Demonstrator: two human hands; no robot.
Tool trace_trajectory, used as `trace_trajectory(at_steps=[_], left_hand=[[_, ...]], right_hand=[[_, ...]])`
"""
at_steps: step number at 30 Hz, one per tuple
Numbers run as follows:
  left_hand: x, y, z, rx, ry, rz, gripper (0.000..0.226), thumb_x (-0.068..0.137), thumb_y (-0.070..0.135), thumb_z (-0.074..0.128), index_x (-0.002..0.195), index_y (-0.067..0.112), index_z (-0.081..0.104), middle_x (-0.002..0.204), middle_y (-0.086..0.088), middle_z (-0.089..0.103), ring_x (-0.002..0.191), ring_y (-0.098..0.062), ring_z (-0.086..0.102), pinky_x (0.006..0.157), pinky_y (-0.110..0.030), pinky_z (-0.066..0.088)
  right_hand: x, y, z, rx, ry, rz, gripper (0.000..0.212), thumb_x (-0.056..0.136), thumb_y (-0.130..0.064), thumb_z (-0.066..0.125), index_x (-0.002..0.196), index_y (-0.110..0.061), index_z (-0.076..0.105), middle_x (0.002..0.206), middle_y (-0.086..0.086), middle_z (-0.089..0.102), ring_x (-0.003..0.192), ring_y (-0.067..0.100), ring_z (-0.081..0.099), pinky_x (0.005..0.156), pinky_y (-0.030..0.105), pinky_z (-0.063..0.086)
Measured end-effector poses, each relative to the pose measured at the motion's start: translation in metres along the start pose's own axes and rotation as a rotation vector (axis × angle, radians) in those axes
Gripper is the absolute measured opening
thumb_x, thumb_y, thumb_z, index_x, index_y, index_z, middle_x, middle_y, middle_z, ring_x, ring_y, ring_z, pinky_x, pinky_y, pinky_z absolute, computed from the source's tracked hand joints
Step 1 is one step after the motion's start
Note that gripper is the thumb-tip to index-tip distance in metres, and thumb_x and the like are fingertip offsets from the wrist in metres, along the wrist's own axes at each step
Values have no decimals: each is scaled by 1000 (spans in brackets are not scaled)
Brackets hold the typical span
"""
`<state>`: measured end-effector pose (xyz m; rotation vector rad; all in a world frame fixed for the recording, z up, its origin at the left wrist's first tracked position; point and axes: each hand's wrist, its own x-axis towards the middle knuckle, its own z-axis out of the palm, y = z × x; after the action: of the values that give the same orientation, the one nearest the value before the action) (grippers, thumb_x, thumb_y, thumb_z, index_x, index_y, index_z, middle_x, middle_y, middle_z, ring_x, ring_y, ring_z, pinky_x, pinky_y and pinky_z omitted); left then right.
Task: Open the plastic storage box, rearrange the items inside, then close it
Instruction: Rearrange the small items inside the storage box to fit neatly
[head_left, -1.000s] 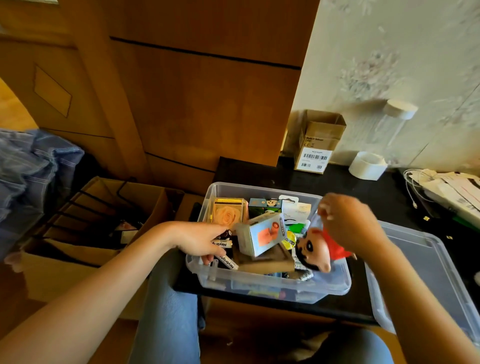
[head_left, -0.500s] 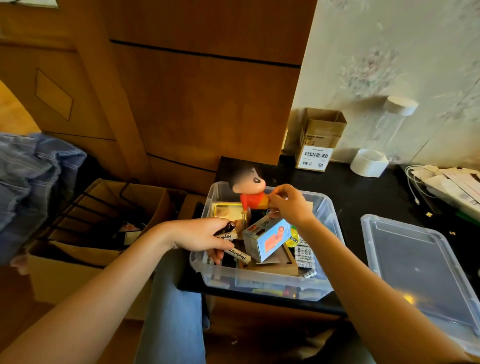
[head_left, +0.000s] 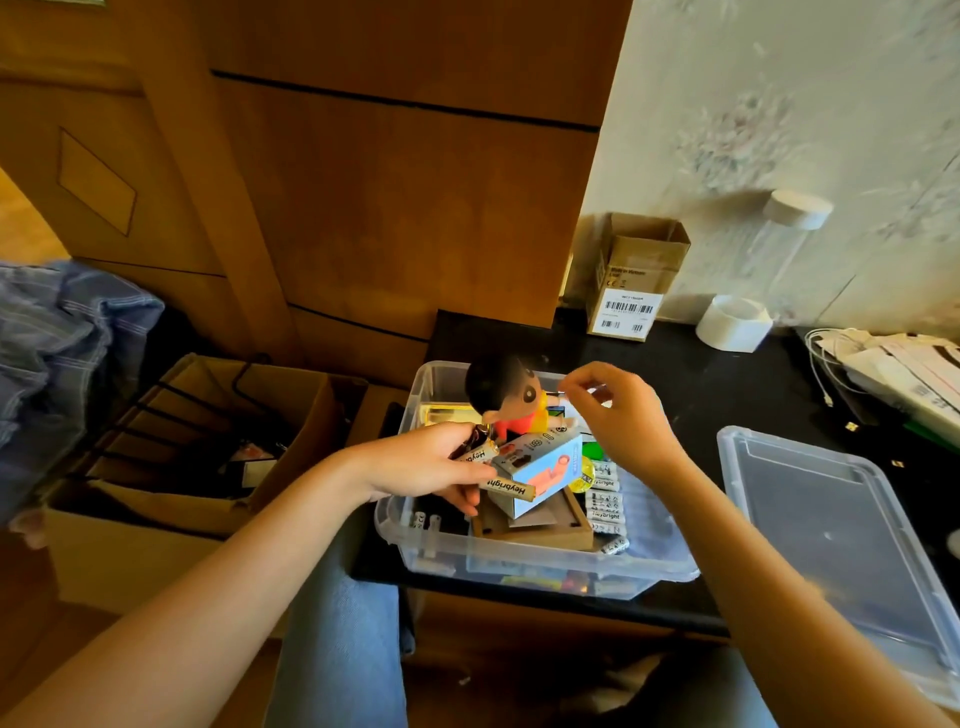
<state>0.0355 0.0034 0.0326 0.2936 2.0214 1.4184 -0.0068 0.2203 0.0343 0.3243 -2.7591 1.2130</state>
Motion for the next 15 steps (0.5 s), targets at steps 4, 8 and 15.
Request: trace_trajectory(at_steps=[4, 8, 15], left_hand=[[10, 4, 16, -62, -13, 7, 24, 95, 11, 54, 118, 7, 51, 97, -13, 59, 81, -15, 62, 81, -37, 58], [23, 11, 37, -66, -20, 12, 12, 94, 9, 54, 106, 14, 53, 86, -7, 59, 72, -11, 63, 76, -33, 59], [40, 10, 61, 53, -57, -5, 16, 95, 3, 52, 110, 2, 50, 82, -8, 58, 64, -9, 63, 65, -23, 58]], right_hand=[[-29, -9, -20, 121, -575, -23, 27, 87, -46, 46, 99, -26, 61, 94, -4, 66, 82, 15, 65, 67, 19, 53], [-43, 3, -20, -5, -703, -13, 27, 94, -30, 49, 118, -21, 57, 108, -3, 63, 93, 17, 63, 83, 23, 53], [-47, 23, -37, -183, -798, 12, 24, 92, -25, 55, 113, -24, 66, 94, -22, 63, 77, -1, 60, 73, 8, 49]])
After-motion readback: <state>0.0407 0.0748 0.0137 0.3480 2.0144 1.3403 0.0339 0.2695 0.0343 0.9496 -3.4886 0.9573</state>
